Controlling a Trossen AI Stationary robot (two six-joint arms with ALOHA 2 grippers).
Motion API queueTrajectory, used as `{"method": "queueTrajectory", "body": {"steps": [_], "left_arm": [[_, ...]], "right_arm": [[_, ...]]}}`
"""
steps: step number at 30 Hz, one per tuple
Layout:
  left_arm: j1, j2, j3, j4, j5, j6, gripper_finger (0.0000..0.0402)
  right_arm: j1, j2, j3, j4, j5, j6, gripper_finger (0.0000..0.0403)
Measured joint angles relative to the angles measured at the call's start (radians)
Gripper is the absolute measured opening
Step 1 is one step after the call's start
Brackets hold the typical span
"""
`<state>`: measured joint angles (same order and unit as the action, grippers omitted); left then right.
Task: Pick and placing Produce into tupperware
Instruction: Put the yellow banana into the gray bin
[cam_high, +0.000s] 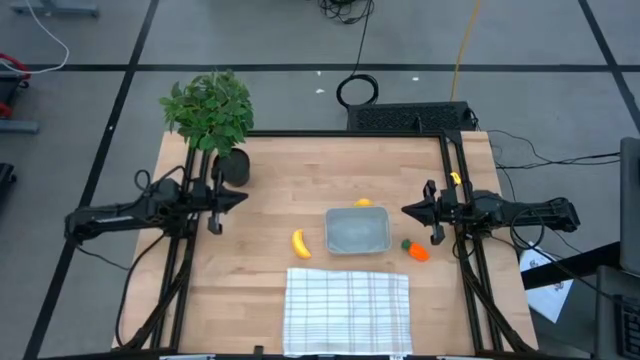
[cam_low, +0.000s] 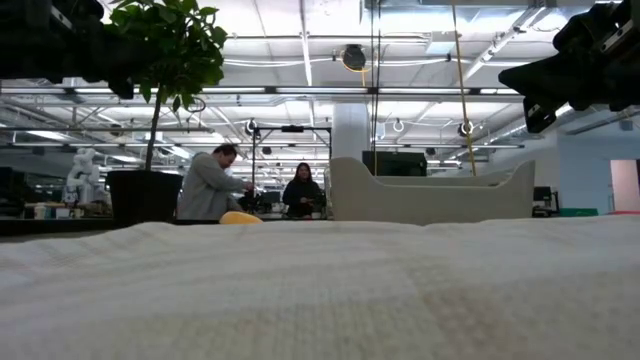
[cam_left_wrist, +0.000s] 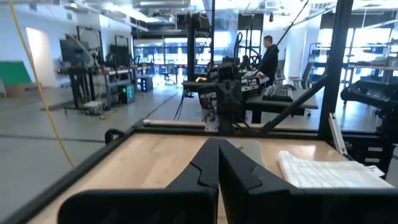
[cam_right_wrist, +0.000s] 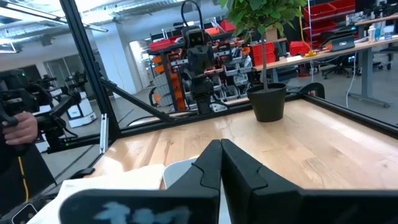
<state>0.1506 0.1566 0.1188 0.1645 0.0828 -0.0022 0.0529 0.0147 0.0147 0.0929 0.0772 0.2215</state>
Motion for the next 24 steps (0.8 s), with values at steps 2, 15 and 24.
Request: {"method": "queueTrajectory", "body": {"steps": [2,15,24], "left_arm": [[0.000,0.044,0.000,0.064,0.001,0.016,0.0001],[-0.117,0.311,0.156,0.089,0.014,0.149,0.0001],[-0.207,0.423,0.294,0.036,-0.072,0.219,0.0001]], "right_arm": [[0.000,0.000,0.000,0.000,0.000,-0.003,0.0000],[0.000,0.000,0.000,0.000,0.000,-0.026,0.0000],[0.000,0.000,0.000,0.001,0.000,-0.031,0.0000]]}}
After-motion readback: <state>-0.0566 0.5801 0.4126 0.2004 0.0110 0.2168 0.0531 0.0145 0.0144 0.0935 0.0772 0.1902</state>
